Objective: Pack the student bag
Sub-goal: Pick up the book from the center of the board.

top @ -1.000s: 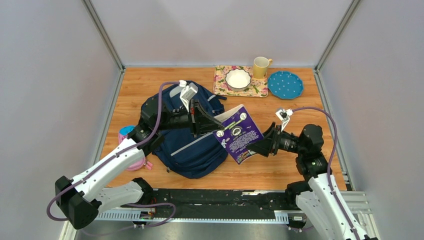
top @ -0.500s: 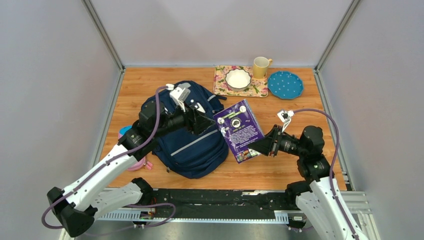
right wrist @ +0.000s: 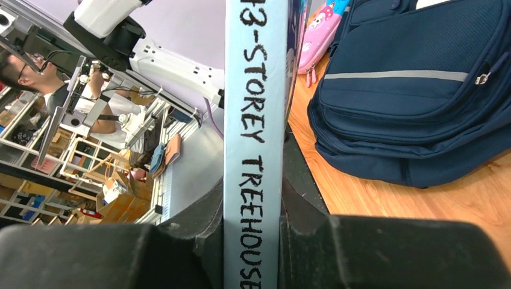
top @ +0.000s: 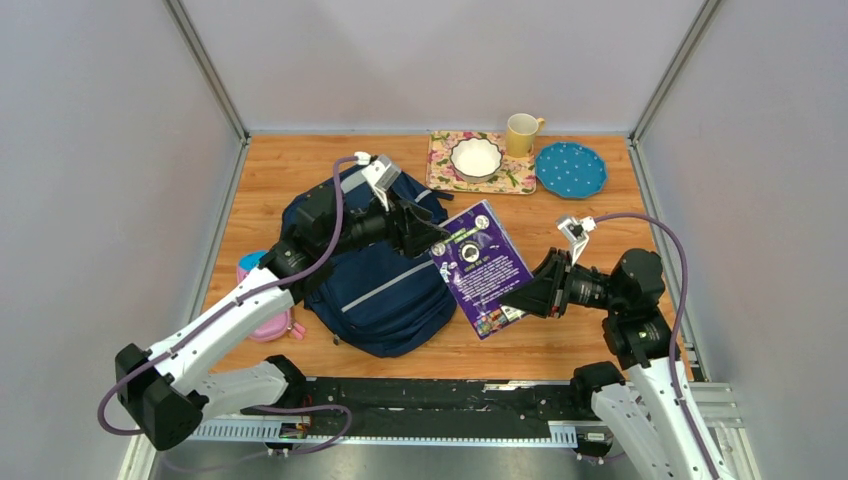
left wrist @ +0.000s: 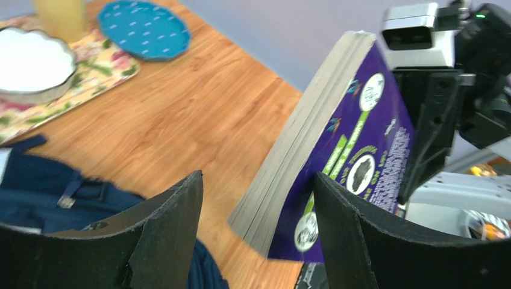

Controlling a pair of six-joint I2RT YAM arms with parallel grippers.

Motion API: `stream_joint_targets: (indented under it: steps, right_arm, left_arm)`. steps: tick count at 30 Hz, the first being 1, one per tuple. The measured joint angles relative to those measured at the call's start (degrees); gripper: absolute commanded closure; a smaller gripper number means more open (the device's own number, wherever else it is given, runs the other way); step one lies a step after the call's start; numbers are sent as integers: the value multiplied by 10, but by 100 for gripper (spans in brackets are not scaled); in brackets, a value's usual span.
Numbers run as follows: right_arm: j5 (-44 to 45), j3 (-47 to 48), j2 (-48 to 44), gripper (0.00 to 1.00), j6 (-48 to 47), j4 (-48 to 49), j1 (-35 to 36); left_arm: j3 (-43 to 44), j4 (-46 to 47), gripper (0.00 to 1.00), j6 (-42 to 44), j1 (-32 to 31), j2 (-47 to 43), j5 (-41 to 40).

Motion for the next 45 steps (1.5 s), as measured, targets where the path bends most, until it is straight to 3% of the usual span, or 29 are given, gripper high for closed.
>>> stream_joint_targets:
  steps: [7, 16, 25, 28, 31, 32, 33, 34, 36, 37, 38, 39, 45]
  right_arm:
    - [-23, 30, 3, 100, -40, -40, 15]
    - [-61, 43, 3, 100, -75, -61, 33]
    - [-88, 96, 36, 100, -166, -140, 62]
    - [-94, 103, 50, 100, -177, -143, 67]
    - [-90, 104, 63, 100, -184, -147, 68]
    - [-83, 104, 66, 100, -185, -152, 68]
    - [-80, 104, 69, 100, -186, -157, 67]
    - [-78, 104, 72, 99, -190, -158, 68]
    - [-73, 104, 76, 87, -195, -161, 68]
    - [-70, 104, 77, 79, -196, -162, 70]
    - [-63, 104, 77, 60, -199, -164, 71]
    - [-53, 104, 76, 53, -201, -166, 74]
    - [139, 97, 36, 44, -179, -174, 73]
  left_arm:
    - [31, 65, 25, -10, 1, 35, 116]
    - [41, 83, 24, -29, 21, 46, 231]
    - [50, 215, 24, -154, 29, 103, 410]
    - [41, 243, 42, -186, 30, 111, 436]
    - [28, 242, 78, -193, 31, 109, 453]
    - [26, 229, 96, -185, 31, 106, 454]
    - [26, 214, 100, -175, 31, 102, 451]
    - [25, 194, 100, -165, 31, 96, 445]
    - [26, 155, 100, -139, 32, 84, 432]
    - [26, 135, 100, -127, 32, 76, 422]
    - [26, 121, 100, -119, 31, 70, 416]
    - [25, 108, 100, -112, 30, 62, 406]
    - [-21, 53, 100, -104, 36, 16, 303]
